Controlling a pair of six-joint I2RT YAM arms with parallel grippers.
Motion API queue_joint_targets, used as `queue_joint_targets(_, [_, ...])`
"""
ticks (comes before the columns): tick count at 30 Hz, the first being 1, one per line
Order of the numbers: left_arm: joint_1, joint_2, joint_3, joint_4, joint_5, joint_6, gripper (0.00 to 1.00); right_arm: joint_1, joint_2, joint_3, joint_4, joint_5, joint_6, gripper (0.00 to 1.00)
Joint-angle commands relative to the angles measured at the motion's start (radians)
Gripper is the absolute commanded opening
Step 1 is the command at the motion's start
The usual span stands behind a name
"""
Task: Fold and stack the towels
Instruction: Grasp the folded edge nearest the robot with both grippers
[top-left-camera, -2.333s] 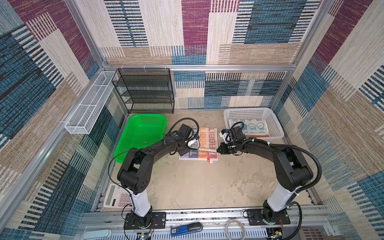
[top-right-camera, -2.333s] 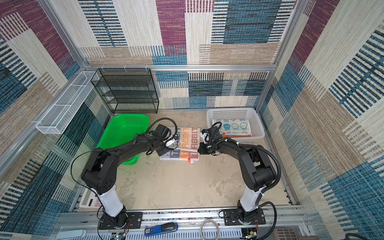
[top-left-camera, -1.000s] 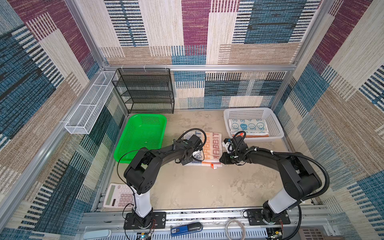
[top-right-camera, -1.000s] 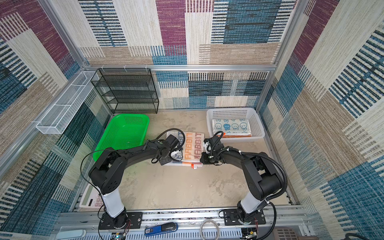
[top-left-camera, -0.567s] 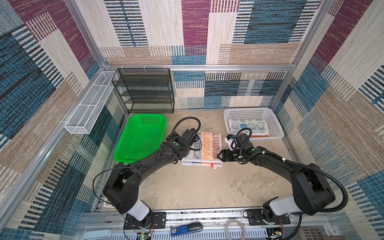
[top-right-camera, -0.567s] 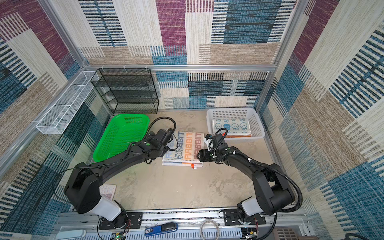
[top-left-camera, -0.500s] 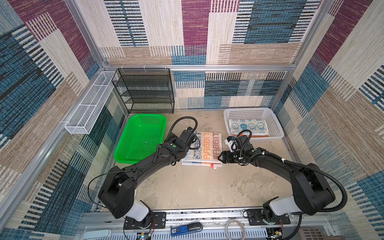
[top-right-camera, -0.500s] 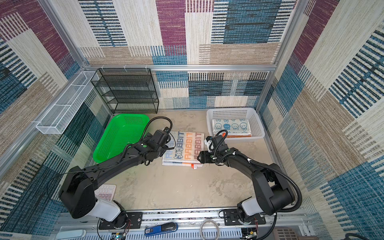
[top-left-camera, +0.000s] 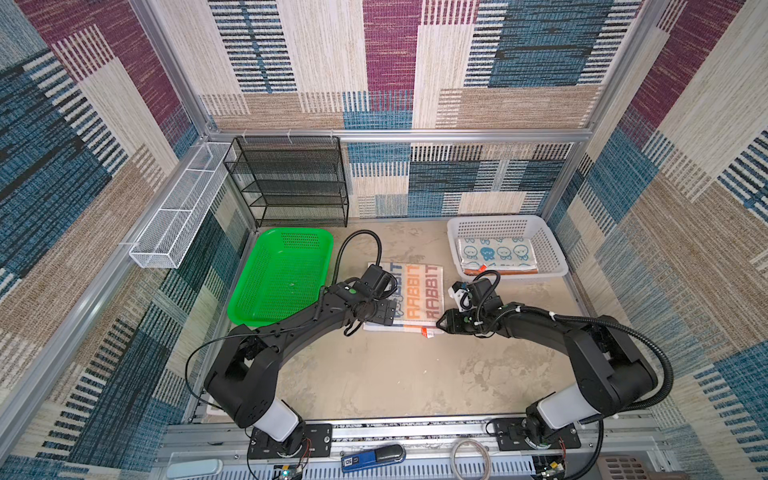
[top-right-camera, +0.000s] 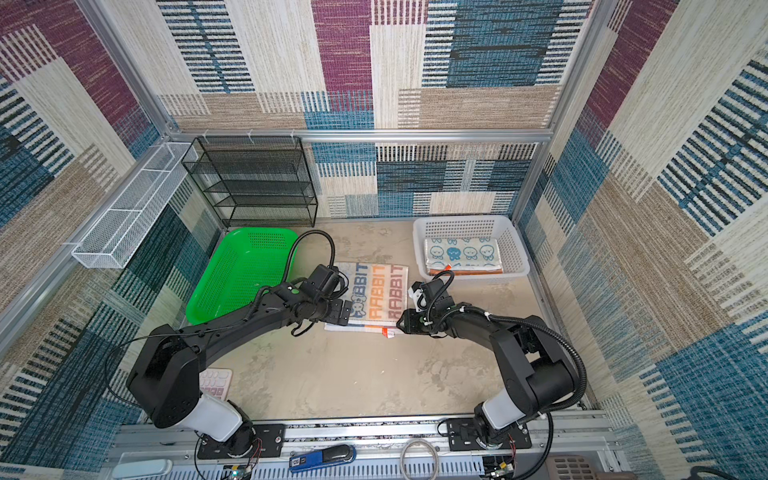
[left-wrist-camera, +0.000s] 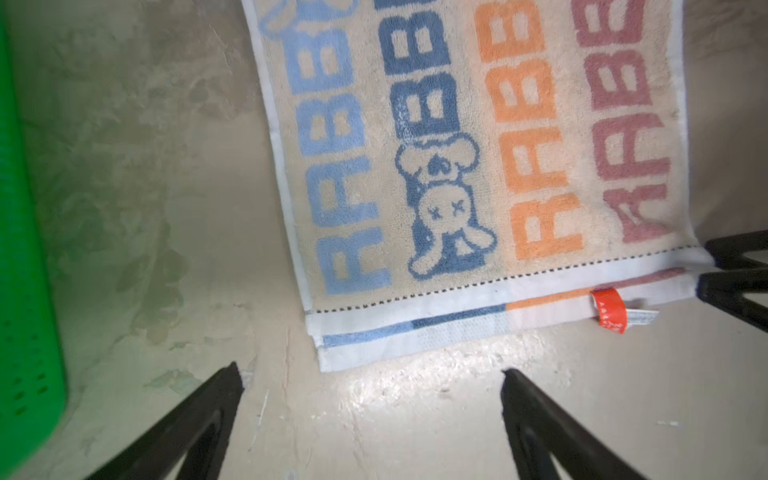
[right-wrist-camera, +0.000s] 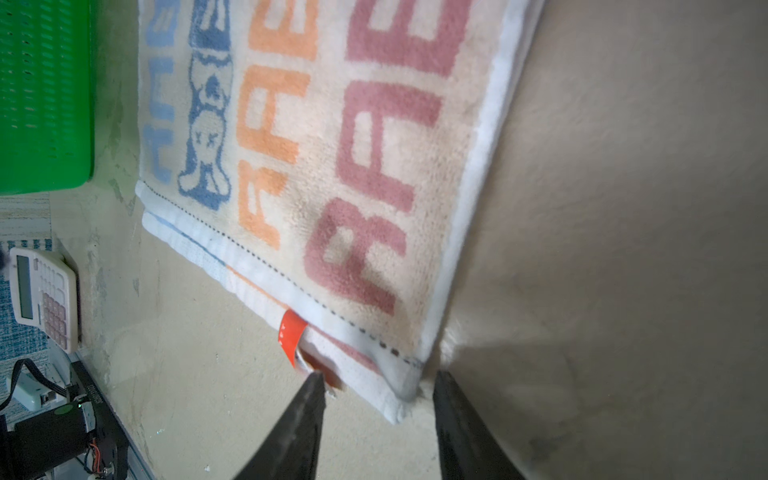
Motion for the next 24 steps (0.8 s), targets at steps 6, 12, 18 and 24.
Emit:
queue_joint_targets(6, [0.100,0.014,-0.073,0.084,0.248,-0.162,0.93,0.000,0.027,0.014,0.035,0.016,0.004,0.24])
queue_joint_targets(12, [0.151,0.047,-0.115,0.157,0.323,-0.193,0.75,-0.001,0.034,0.030,0.027,0.024,0.000,0.13])
queue_joint_targets(18, [0.206,0.096,-0.131,0.211,0.346,-0.199,0.59,-0.001,0.032,0.030,0.018,0.029,-0.004,0.07])
queue_joint_targets(24, [0.214,0.130,-0.118,0.209,0.330,-0.180,0.53,-0.001,0.023,0.027,0.012,0.034,-0.007,0.05])
